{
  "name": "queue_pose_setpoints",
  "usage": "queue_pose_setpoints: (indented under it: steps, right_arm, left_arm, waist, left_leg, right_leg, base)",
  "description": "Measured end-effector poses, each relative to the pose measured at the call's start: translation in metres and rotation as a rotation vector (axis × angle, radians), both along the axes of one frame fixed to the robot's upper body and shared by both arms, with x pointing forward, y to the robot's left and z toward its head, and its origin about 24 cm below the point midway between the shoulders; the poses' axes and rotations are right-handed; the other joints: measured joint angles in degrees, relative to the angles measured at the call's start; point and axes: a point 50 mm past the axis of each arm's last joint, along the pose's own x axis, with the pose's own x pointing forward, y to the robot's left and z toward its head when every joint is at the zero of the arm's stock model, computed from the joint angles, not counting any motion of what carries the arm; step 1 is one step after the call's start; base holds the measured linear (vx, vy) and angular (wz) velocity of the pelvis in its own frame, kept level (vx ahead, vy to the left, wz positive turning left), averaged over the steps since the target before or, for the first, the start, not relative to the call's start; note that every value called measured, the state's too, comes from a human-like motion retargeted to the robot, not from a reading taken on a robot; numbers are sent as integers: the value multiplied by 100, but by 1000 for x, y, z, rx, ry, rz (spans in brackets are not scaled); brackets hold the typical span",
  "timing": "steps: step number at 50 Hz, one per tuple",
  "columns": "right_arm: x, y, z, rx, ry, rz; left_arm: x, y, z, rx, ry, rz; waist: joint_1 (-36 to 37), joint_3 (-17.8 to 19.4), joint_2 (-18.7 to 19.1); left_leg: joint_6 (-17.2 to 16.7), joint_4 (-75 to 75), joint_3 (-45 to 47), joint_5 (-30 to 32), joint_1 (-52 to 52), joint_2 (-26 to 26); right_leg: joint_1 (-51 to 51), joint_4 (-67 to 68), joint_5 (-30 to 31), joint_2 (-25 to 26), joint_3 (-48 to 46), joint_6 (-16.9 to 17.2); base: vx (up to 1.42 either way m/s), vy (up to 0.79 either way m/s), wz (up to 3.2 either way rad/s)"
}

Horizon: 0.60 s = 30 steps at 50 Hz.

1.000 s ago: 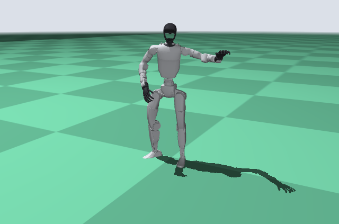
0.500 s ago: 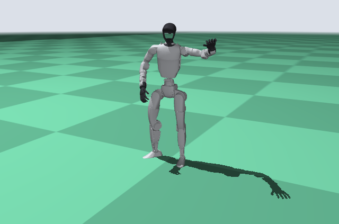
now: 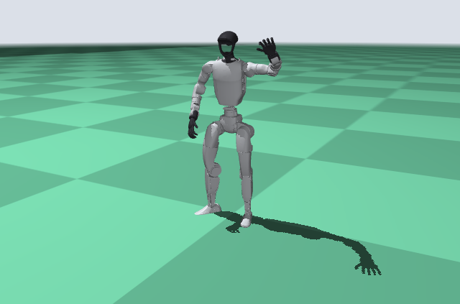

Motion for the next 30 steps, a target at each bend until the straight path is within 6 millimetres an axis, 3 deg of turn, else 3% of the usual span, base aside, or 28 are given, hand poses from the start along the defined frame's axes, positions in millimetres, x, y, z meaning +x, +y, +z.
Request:
queue_pose_setpoints:
  steps: [3, 6, 10, 13, 15, 17, 20, 22, 26, 30]
  right_arm:
    - [6, 2, 4, -4, -39, 21]
    - [13, 2, 8, -7, -80, -39]
    - [19, -2, 8, -11, -92, -163]
    - [18, -8, 6, -34, -74, -248]
    - [13, -12, 3, -64, -26, -207]
    - [10, -17, -1, -80, 3, -242]
    - [2, -20, -5, -81, 34, -228]
    - [-1, -21, -7, -64, 32, -270]
    - [-10, -20, -10, -53, 81, -145]
    - [-8, -21, -7, -51, 81, -50]
  left_arm:
    - [-5, 17, 1, 21, 20, 123]
    - [-19, 47, 6, -212, -139, 148]
    - [-42, 78, 12, -692, -544, -58]
    - [-52, 84, 17, -986, -870, -322]
    - [-55, 93, 16, -1017, -823, -222]
    - [-45, 87, 17, -1080, -825, -295]
    - [-26, 65, 23, -921, -642, -285]
    - [-8, 34, 27, -848, -572, -479]
    - [9, 5, 23, -444, -168, -283]
    - [10, 3, 18, -128, 35, -15]
  waist:
    - [-76, -13, 22]
    - [-84, 7, 16]
    - [-83, 51, 8]
    - [-111, 89, 30]
    - [-144, 86, 74]
    - [-180, 105, 86]
    - [-220, 100, 110]
    - [-233, 108, 100]
    - [-335, 33, 143]
    - [-475, -15, 204]
  left_leg:
    - [19, 14, 105, -14, 15, 4]
    - [65, 26, 265, -35, 64, 2]
    - [123, 39, 464, -64, 148, 1]
    - [146, 37, 539, -72, 205, 6]
    - [162, 58, 552, -92, 221, 20]
    - [165, 52, 527, -81, 226, 26]
    - [148, 51, 466, -74, 219, 48]
    - [124, 30, 423, -50, 214, 58]
    - [96, 41, 398, -51, 172, 95]
    - [92, 56, 476, -68, 150, 125]
  right_leg:
    - [-56, 12, 8, 8, 111, 28]
    - [-102, -6, 24, 25, 273, 63]
    - [-123, -59, 52, 60, 469, 101]
    - [-103, -94, 63, 84, 540, 100]
    - [-86, -96, 56, 96, 558, 100]
    - [-69, -92, 48, 98, 532, 80]
    - [-45, -67, 25, 106, 472, 59]
    - [-34, -55, 17, 111, 422, 41]
    - [-58, -32, 2, 136, 387, 56]
    - [-116, -45, 9, 176, 454, 105]
  base:
    - [0, -2, -32]
    - [0, -3, -50]
    - [1, -3, -48]
    - [1, -3, -25]
    - [0, 0, 0]
    - [0, 0, 0]
    - [0, -3, 21]
    - [-1, -3, 22]
    - [0, 0, 0]
    - [-1, -2, -11]
